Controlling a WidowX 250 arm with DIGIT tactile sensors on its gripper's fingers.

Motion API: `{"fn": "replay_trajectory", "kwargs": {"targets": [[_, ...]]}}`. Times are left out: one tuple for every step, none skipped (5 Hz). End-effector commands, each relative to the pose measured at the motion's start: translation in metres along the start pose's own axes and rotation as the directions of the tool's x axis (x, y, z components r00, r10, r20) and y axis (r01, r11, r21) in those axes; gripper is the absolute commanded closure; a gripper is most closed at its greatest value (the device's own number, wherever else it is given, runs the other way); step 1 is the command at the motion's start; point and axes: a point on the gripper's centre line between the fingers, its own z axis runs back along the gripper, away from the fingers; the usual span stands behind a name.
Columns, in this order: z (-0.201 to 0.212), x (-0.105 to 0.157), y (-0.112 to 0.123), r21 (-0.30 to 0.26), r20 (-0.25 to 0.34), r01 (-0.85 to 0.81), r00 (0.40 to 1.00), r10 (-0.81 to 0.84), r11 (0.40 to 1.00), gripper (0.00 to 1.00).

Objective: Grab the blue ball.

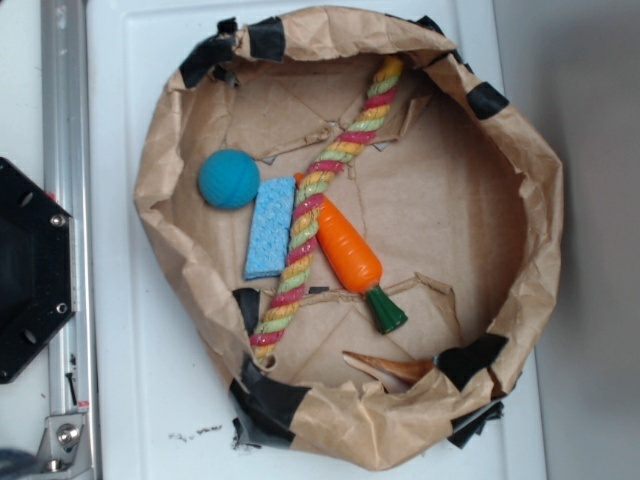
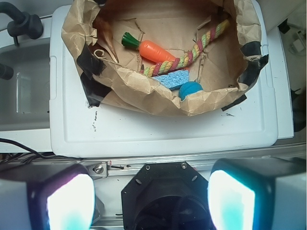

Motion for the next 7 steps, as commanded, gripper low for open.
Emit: {"fn": "replay_trajectory", "kwargs": {"targets": [[0.0, 0.0, 0.0, 0.0, 0.0, 0.0, 1.0, 0.0, 1.0, 0.0], [-0.053, 0.047, 0.05, 0.161, 0.197, 0.188, 0.956, -0.218, 0.969, 0.0], [-0.091, 0.08, 0.064, 0.142, 0.137, 0.194, 0.967, -0.213, 0.971, 0.0], [-0.114, 0.098, 0.072, 0.11, 0.103, 0.193, 0.974, -0.204, 0.975, 0.0], [-0.139, 0.105, 0.076, 0.12, 0.036, 0.2, 0.978, -0.206, 0.972, 0.0], [-0.182, 0.094, 0.079, 0.104, -0.066, 0.217, 0.975, -0.211, 0.971, 0.0], [-0.215, 0.085, 0.086, 0.11, -0.129, 0.242, 0.965, -0.227, 0.964, 0.0]]}}
